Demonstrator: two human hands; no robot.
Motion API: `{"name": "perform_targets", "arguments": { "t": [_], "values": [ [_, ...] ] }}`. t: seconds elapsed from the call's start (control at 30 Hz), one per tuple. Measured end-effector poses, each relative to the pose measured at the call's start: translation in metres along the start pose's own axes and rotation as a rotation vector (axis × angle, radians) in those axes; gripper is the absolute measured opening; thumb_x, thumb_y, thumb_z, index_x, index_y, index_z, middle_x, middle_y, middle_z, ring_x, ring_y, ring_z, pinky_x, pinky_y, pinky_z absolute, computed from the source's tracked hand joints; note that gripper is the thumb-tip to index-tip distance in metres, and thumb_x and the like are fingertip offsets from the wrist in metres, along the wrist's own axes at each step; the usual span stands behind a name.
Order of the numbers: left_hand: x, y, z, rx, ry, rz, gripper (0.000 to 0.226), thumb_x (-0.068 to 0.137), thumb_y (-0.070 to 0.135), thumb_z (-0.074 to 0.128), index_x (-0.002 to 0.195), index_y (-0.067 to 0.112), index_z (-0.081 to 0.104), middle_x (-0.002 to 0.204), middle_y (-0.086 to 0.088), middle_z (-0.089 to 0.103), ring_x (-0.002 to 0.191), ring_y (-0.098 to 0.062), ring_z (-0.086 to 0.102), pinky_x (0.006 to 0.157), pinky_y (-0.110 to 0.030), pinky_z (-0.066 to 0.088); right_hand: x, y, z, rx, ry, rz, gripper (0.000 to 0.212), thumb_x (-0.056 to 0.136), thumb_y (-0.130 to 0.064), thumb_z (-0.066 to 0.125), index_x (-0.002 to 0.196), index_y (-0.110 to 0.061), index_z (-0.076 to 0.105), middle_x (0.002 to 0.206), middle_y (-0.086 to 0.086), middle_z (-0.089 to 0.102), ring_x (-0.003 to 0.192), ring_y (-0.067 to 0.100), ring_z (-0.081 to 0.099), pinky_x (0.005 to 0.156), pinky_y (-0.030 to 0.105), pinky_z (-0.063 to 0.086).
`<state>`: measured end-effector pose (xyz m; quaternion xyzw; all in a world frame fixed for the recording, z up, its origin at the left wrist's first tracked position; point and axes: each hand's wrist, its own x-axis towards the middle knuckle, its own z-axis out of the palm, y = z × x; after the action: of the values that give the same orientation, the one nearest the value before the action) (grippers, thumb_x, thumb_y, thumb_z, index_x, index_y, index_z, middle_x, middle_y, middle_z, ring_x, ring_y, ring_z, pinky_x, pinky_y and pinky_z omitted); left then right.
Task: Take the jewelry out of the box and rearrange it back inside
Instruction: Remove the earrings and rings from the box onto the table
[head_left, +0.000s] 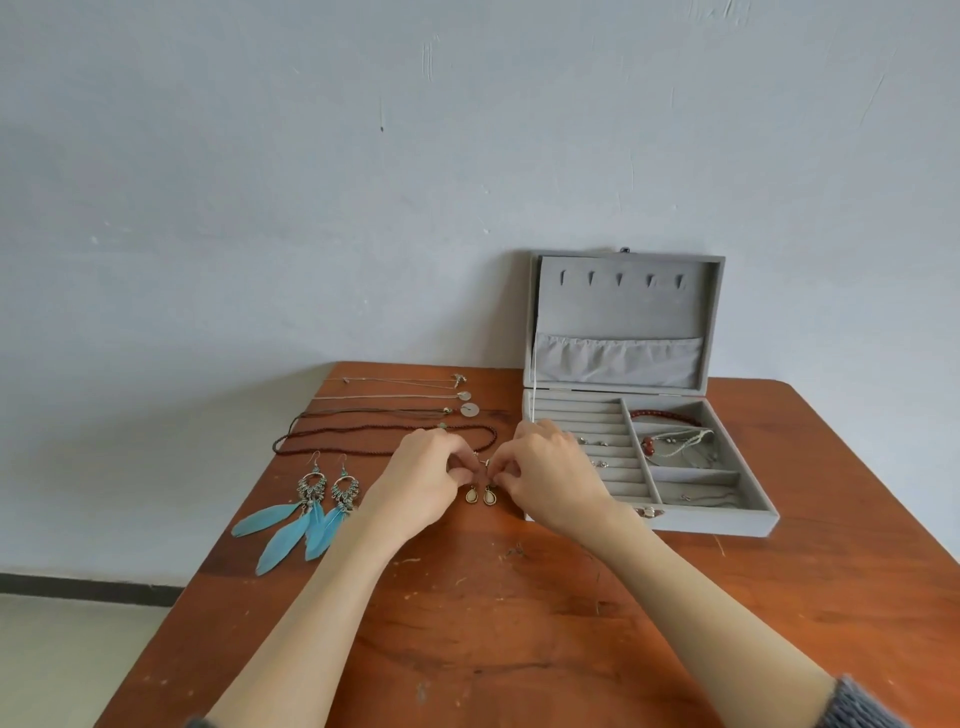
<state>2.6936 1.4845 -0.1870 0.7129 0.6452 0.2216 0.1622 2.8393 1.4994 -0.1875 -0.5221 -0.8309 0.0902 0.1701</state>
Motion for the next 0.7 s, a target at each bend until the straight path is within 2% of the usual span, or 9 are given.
{"name": "perform_targets", "arguments": {
  "t": [0.13,0.23,0.3,0.43,0.57,0.7],
  "values": [
    [-0.001,0.004,-0.001,0.057,0.051,0.045,0.018,0.091,0.018,0.056,0.106,0.018,0.065,0.104,0.001,0.060,0.097,-0.012,0.050,0.083,-0.024,0.041,-0.003,0.003,-0.001,0.039,0.007,-0.018,0.021,0.091,-0.023,0.053,0.104,-0.022,0.069,0.105,0.001,0.056,0.105,0.020,0.048,0.089,0.028,0.035],
    [-0.003,0.012,-0.006,0.115,0.083,0.126,0.021,0.092,0.020,0.054,0.111,0.016,0.063,0.107,0.001,0.060,0.106,-0.015,0.051,0.086,-0.025,0.041,-0.009,0.008,-0.007,0.152,0.073,-0.016,0.021,0.092,-0.022,0.053,0.105,-0.018,0.068,0.099,-0.001,0.050,0.091,0.016,0.051,0.082,0.027,0.042],
    [-0.005,0.019,-0.009,0.146,0.100,0.185,0.023,0.093,0.023,0.053,0.113,0.016,0.062,0.109,0.002,0.060,0.108,-0.014,0.048,0.087,-0.025,0.041,-0.015,0.013,-0.015,0.185,0.126,-0.014,0.021,0.093,-0.020,0.052,0.106,-0.015,0.068,0.096,-0.004,0.047,0.084,0.013,0.049,0.077,0.023,0.040],
    [-0.003,0.036,-0.005,0.210,0.143,0.303,0.025,0.095,0.025,0.047,0.115,0.015,0.060,0.111,0.002,0.059,0.114,-0.015,0.044,0.091,-0.026,0.040,-0.026,0.033,-0.030,0.140,0.191,-0.003,0.022,0.094,-0.020,0.051,0.107,-0.013,0.067,0.103,0.001,0.056,0.091,0.017,0.054,0.079,0.025,0.044],
    [0.006,0.050,0.008,0.329,0.144,0.411,0.028,0.097,0.025,0.044,0.119,0.015,0.059,0.112,0.001,0.059,0.109,-0.017,0.045,0.093,-0.029,0.040,-0.031,0.055,-0.038,0.083,0.202,0.033,0.020,0.092,-0.018,0.054,0.105,-0.012,0.068,0.102,0.005,0.059,0.096,0.022,0.055,0.085,0.034,0.046],
    [0.021,0.056,0.024,0.402,0.123,0.414,0.031,0.098,0.024,0.042,0.124,0.017,0.056,0.115,0.001,0.057,0.109,-0.016,0.042,0.089,-0.029,0.041,-0.026,0.069,-0.037,0.040,0.181,0.061,0.021,0.092,-0.018,0.052,0.106,-0.014,0.069,0.105,0.006,0.058,0.103,0.023,0.053,0.089,0.036,0.043]
  ]
}}
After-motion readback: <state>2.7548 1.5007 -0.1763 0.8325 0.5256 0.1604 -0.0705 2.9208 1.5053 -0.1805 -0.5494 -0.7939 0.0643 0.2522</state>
